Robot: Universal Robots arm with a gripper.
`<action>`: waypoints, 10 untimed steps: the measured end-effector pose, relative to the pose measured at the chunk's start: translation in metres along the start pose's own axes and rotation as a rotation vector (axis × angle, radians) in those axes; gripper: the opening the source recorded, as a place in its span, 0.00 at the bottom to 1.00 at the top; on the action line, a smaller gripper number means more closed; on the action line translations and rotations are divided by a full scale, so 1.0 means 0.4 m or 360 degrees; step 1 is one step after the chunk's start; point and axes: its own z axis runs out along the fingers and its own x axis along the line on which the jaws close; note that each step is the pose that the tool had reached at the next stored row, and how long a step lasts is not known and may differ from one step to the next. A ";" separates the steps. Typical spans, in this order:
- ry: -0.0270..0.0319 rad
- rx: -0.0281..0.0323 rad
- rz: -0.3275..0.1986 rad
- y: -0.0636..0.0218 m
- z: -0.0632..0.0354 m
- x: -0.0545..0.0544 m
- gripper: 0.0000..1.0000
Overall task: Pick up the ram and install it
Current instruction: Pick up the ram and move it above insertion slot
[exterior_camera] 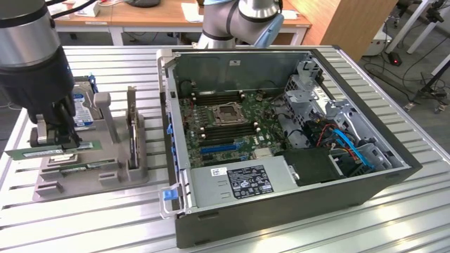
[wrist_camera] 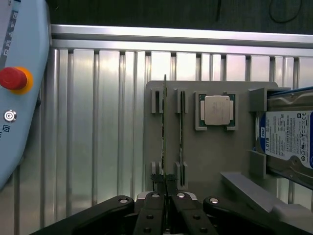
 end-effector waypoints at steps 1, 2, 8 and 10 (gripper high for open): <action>0.00000 0.00000 0.0000 0.000 -0.004 0.000 0.11; 0.00002 -0.00001 0.0000 0.000 -0.008 0.000 0.11; 0.00001 -0.00001 0.0000 0.002 -0.036 -0.001 0.11; 0.00001 0.00000 0.0000 0.002 -0.044 -0.001 0.11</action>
